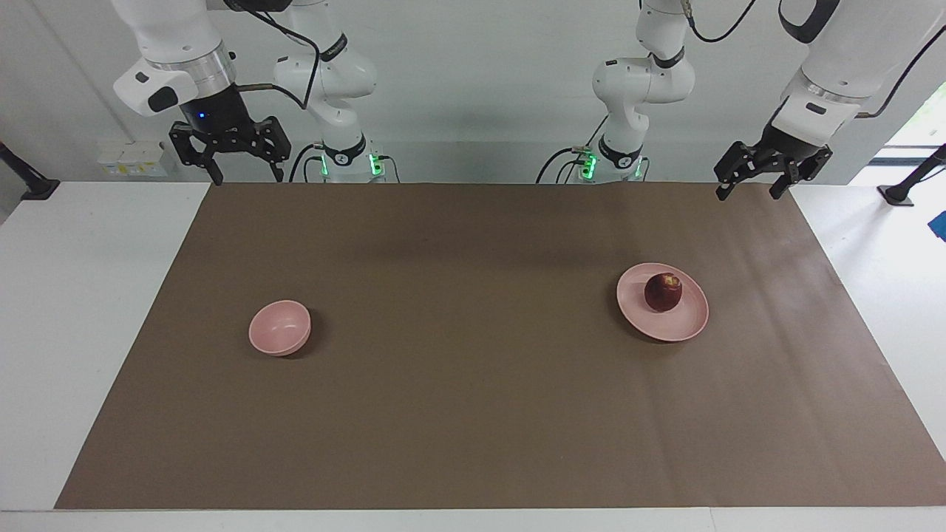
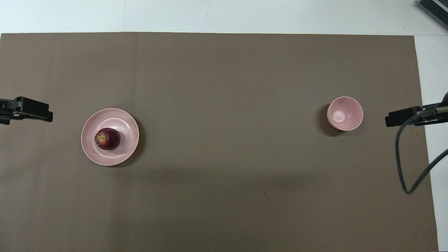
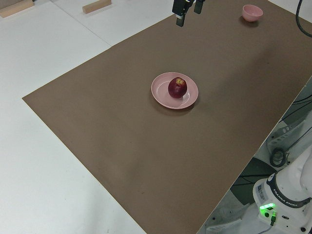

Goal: Move apple from plate to bowl

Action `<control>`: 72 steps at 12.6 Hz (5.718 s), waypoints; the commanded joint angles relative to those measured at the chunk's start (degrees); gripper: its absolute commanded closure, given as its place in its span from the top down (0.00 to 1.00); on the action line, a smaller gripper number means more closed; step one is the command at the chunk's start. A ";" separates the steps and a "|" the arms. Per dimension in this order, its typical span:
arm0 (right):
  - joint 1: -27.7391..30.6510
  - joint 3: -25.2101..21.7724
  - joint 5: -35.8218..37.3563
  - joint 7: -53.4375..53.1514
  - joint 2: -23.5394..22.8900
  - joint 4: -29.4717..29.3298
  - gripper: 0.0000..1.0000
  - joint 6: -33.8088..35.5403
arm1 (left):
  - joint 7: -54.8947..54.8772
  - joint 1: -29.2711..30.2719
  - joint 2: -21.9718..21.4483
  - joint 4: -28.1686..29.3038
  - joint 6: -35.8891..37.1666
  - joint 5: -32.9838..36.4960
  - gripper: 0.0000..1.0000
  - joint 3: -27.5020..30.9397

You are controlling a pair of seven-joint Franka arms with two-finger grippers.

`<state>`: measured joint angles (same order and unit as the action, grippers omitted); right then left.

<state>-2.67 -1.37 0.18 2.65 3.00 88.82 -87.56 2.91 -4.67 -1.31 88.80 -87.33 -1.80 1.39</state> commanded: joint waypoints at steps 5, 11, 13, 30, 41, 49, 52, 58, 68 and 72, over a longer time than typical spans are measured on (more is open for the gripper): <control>0.82 0.40 -0.09 1.30 0.43 -0.05 1.00 0.99 | 0.43 0.45 -0.53 5.58 -5.72 0.13 1.00 -0.42; 0.82 0.40 -0.09 1.30 0.43 -0.05 1.00 0.99 | 0.43 -0.25 0.96 17.45 -23.48 0.13 1.00 -0.42; 0.82 0.49 -0.09 1.30 0.43 0.04 1.00 0.99 | 0.95 -0.42 2.01 20.78 -27.70 0.04 1.00 -0.42; 0.82 0.40 -0.09 1.30 0.43 -0.05 1.00 0.99 | 3.50 -3.68 10.62 29.01 -29.87 0.04 0.00 -0.69; 0.82 0.40 -0.09 1.30 0.43 0.04 1.00 0.99 | 2.27 -2.88 10.63 2.62 -6.98 -7.08 0.00 -0.68; 0.82 0.40 -0.09 1.30 0.43 -0.05 1.00 0.99 | 3.41 -4.90 9.84 1.91 -5.13 -13.14 0.00 -6.21; 0.82 0.40 -0.09 1.30 0.43 -0.05 1.00 0.99 | 6.99 -4.99 9.84 1.82 -5.13 -17.09 0.00 -11.22; 0.82 0.40 -0.09 1.30 0.43 -0.05 1.00 0.99 | 22.64 -5.44 10.01 1.82 -7.51 -27.54 0.00 -16.85; 0.82 0.49 -0.09 1.30 0.43 -0.05 1.00 0.99 | 40.26 -4.20 9.93 3.05 -5.22 -40.29 0.00 -17.12; 0.82 0.40 -0.09 1.30 0.43 -0.05 1.00 0.99 | 48.65 -4.91 10.01 3.49 -7.15 -50.30 0.00 -17.38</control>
<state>-2.67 -1.37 0.18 2.65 3.00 88.82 -87.56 46.92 -9.38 8.82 92.00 -93.92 -48.16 -15.96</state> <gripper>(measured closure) 0.000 0.229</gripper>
